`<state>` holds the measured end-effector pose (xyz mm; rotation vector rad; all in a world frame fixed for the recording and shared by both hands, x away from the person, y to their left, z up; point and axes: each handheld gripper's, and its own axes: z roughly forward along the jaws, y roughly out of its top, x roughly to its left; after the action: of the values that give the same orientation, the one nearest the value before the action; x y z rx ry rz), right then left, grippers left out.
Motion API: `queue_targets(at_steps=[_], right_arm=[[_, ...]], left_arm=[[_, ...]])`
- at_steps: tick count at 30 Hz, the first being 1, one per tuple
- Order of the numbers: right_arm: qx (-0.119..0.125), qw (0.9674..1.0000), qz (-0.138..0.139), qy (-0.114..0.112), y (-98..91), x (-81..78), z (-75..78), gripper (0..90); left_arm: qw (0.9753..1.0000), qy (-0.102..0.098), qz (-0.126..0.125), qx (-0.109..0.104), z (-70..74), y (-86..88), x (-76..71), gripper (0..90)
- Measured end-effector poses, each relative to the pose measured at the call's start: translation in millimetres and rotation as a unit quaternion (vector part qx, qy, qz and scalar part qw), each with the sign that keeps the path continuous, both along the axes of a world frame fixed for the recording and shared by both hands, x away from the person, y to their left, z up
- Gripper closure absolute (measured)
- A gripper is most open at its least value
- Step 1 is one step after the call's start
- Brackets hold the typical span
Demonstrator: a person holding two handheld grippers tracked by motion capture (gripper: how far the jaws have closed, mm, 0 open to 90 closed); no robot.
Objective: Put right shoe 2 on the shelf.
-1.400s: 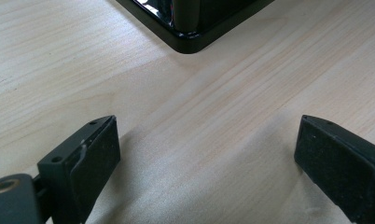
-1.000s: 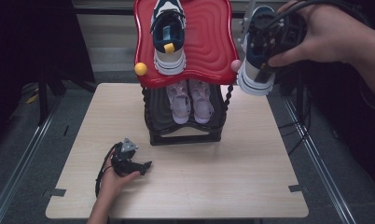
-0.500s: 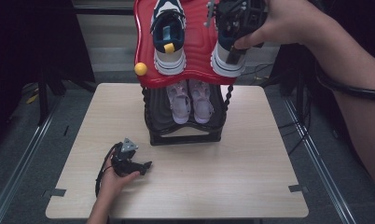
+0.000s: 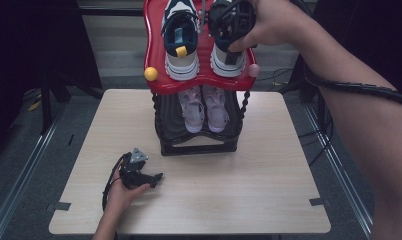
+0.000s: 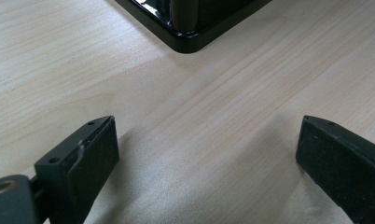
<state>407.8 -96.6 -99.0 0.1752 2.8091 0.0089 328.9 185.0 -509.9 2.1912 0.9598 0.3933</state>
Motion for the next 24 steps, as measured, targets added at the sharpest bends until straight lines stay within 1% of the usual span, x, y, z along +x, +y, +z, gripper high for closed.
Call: queue_targets(at_steps=[1,6,9,12,13,16,18,24], right_arm=[[-0.001,1.0,0.002,0.001,1.5,1.9,-1.5,74.2],[-0.004,1.0,0.008,0.001,6.2,9.2,-6.2,74.1],[-0.006,0.9999,0.009,0.002,7.0,12.4,-6.4,74.0],[-0.005,0.9999,0.012,-0.002,8.3,15.6,-7.8,74.0],[-0.001,0.9999,0.012,-0.001,8.5,16.4,-8.6,74.0],[0.0,0.9999,0.016,0.002,10.4,19.0,-9.9,73.9],[-0.001,0.9998,0.021,0.003,11.8,20.1,-12.0,73.8],[-0.002,0.9997,0.026,0.005,15.0,22.4,-15.2,73.3]], left_arm=[[1.0,0.003,-0.002,-0.003,-0.2,-0.2,0.0,5.4],[1.0,0.003,-0.002,-0.003,-0.2,-0.2,0.0,5.4],[1.0,0.003,-0.002,-0.003,-0.2,-0.2,0.0,5.4],[1.0,0.003,-0.002,-0.003,-0.2,-0.2,0.0,5.4],[1.0,0.003,-0.002,-0.003,-0.2,-0.2,0.0,5.3],[1.0,0.003,-0.002,-0.003,-0.2,-0.2,-0.1,5.4],[1.0,0.003,-0.002,-0.003,-0.2,-0.2,0.0,5.4],[1.0,0.003,-0.002,-0.003,-0.2,-0.2,0.0,5.4]])
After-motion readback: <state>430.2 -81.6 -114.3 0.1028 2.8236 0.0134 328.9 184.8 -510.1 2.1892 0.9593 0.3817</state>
